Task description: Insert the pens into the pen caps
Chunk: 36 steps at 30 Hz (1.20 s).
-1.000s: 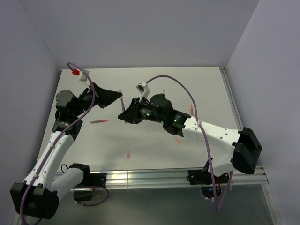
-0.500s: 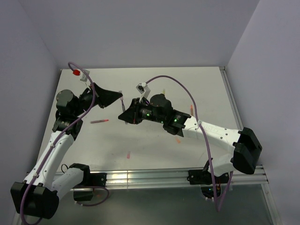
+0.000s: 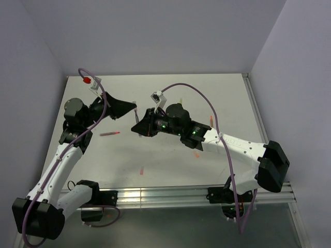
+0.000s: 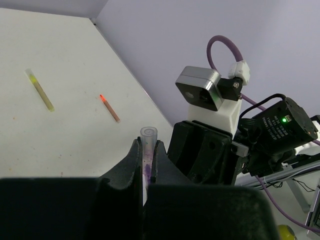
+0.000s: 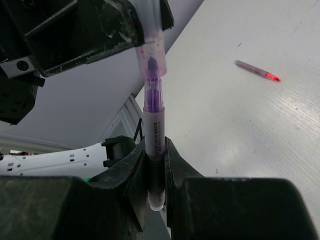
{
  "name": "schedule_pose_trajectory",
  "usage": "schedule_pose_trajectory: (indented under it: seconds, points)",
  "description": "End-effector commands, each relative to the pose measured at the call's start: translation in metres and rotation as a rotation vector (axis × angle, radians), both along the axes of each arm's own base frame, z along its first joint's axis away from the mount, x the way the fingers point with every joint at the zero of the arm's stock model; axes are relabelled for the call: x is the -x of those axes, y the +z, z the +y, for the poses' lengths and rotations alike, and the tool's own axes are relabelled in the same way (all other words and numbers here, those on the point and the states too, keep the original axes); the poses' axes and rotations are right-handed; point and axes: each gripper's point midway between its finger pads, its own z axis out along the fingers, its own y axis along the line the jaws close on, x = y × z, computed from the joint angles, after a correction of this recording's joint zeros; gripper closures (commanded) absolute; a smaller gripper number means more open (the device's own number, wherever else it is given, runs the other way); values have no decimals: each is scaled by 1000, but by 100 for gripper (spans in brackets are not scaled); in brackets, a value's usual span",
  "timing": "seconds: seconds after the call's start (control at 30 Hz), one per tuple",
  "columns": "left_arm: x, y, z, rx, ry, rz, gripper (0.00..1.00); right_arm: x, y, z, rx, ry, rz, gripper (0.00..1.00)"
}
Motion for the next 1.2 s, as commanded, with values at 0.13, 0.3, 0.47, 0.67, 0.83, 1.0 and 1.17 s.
schedule_pose_trajectory:
  seconds: [0.13,0.3,0.47,0.67,0.83,1.0,1.17]
  points:
    - [3,1,-2,-19,-13,-24,100,-7,44,-8,-78,-35,-80,100]
    - [6,2,-5,-9,-38,-17,100,-8,42,-8,-78,-45,-80,100]
    - [11,1,-7,18,-62,3,100,-13,43,-9,-88,-73,-95,100]
    - [25,-4,-12,49,-92,15,100,-29,49,-9,-101,-141,-139,100]
    - [46,-11,-27,82,-113,13,100,-50,57,-5,-87,-207,-196,100]
    - [57,-25,-35,57,-126,27,100,-68,65,-10,-106,-224,-198,100]
    - [66,-36,-35,20,-120,23,100,-85,72,-30,-103,-272,-212,100]
